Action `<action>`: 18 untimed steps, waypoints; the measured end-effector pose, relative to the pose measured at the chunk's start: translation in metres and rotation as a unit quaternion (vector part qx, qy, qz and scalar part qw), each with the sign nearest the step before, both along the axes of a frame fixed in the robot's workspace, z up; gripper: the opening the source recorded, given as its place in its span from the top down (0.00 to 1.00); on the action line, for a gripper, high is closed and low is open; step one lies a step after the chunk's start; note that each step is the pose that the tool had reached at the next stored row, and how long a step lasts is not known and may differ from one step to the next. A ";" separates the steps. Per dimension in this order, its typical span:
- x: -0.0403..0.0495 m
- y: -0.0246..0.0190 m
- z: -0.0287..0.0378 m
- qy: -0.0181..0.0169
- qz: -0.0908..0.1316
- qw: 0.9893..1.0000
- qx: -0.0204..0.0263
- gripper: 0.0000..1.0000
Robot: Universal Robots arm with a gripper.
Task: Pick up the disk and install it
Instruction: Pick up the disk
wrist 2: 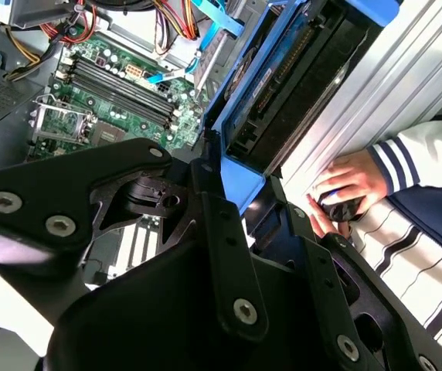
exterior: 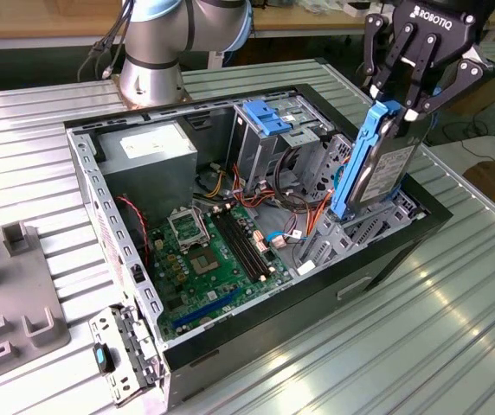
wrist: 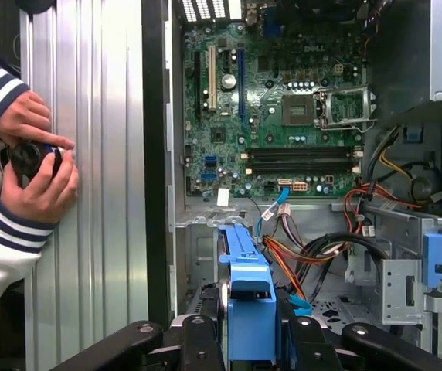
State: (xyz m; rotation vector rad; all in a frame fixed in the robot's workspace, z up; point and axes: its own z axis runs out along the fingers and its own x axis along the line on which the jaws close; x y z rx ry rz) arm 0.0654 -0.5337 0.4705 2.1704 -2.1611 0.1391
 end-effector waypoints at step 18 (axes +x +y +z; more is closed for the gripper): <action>0.0021 0.0000 -0.0072 0.000 0.000 1.000 0.002 0.64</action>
